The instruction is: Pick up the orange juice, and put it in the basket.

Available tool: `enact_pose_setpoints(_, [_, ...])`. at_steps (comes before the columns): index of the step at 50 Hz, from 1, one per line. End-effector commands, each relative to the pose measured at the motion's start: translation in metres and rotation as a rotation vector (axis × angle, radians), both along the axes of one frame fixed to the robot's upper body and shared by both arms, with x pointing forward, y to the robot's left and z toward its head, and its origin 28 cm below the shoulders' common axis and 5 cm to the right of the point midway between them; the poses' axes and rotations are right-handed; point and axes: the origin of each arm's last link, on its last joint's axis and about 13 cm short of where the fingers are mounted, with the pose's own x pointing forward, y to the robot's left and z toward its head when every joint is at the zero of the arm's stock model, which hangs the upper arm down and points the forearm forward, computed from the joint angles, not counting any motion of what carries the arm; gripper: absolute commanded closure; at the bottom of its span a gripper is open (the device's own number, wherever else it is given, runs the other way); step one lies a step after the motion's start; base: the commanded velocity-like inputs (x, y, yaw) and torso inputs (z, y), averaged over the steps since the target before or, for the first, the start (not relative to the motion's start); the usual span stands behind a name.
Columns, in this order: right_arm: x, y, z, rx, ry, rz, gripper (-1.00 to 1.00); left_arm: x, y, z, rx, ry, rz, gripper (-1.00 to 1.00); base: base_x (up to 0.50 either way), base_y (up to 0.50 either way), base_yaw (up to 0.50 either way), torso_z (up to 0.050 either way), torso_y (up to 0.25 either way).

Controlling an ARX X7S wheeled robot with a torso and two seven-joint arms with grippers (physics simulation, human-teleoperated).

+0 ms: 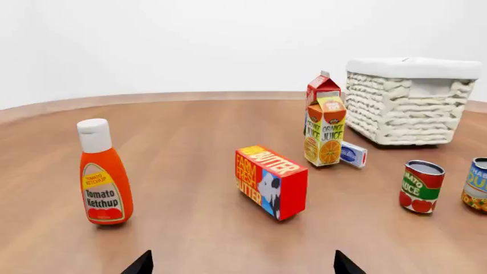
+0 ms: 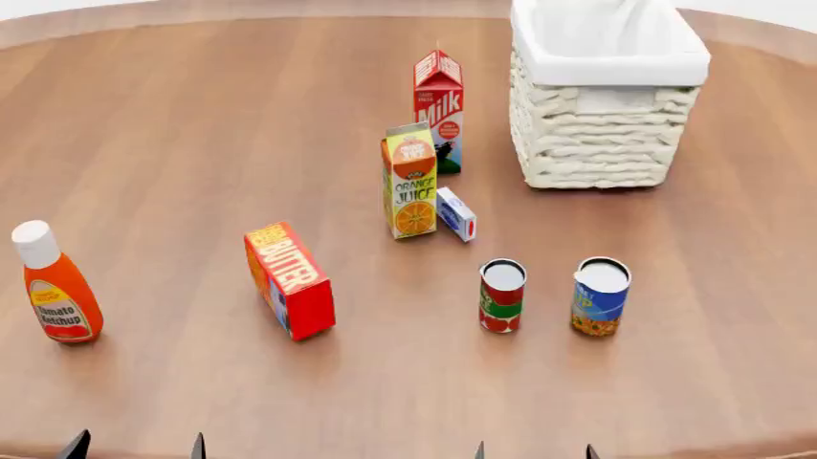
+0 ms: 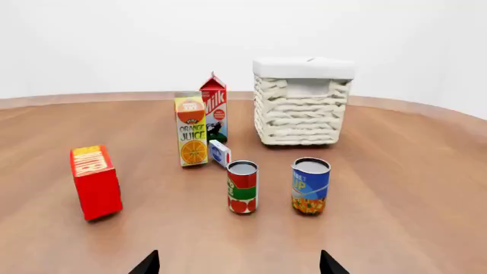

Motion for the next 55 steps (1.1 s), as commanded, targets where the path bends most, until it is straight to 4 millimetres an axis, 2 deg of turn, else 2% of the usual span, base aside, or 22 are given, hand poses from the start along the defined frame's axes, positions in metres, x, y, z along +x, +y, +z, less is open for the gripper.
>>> enact_pose_setpoints(1, [0.0,0.0,0.0,0.0,0.0,0.0,-1.0,0.0,0.0,0.0,0.0,0.0,0.0,-1.0,0.0,0.0,0.0,0.0,0.0])
enact_pose_setpoints(13, [0.006,0.006,0.016,-0.006,0.002,0.019,-1.0,0.0,0.0,0.0,0.0,0.0,0.0,-1.0,0.0,0.0,0.0,0.0,0.0])
enact_pose_setpoints(30, [0.01,0.008,0.018,-0.008,0.01,0.028,-1.0,0.0,0.0,0.0,0.0,0.0,0.0,-1.0,0.07,0.0,0.0,0.0,0.0])
enact_pose_setpoints(55, [0.011,0.011,0.019,-0.001,0.011,0.037,-1.0,0.0,0.0,0.0,0.0,0.0,0.0,-1.0,0.2,0.0,0.0,0.0,0.0])
